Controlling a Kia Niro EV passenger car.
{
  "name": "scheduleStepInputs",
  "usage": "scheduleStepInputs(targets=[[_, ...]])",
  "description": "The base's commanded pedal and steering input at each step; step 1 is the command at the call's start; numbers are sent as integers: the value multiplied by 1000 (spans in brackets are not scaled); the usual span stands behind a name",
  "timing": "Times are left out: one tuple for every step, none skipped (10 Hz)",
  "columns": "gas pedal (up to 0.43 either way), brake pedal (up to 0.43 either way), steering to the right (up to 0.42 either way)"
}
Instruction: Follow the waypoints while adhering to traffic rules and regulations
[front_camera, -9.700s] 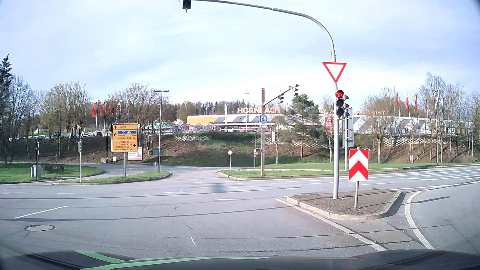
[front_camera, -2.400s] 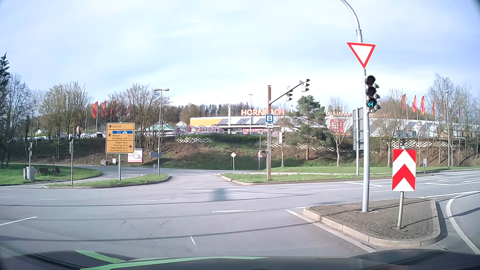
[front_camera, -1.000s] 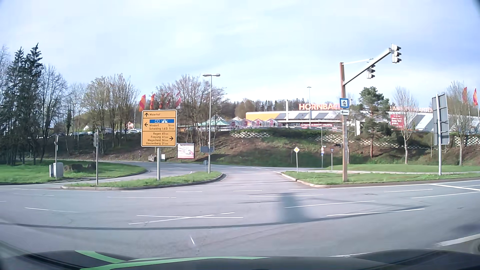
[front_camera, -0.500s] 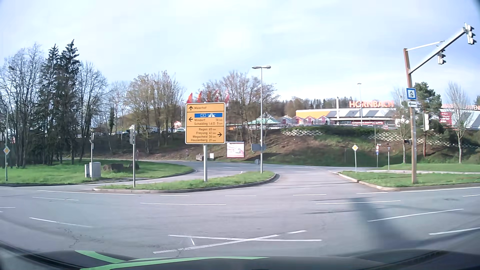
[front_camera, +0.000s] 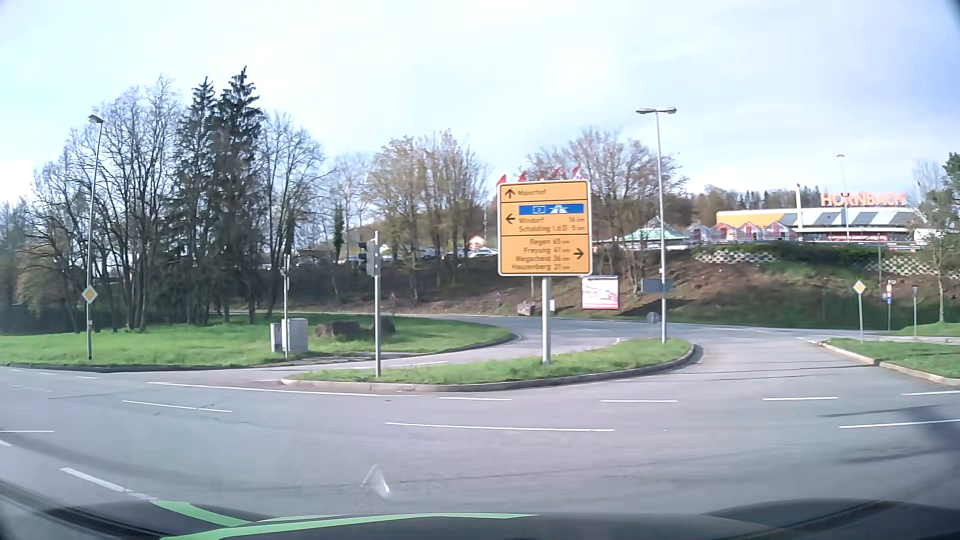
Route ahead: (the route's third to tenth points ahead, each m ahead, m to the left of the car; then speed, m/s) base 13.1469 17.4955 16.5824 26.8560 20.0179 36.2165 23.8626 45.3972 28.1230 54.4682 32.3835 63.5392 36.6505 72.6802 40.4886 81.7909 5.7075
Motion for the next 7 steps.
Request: scheduleStepInputs(targets=[[138,0,-337],[130,0,-337],[130,0,-337],[130,0,-337],[130,0,-337],[130,0,-337],[130,0,-337]])
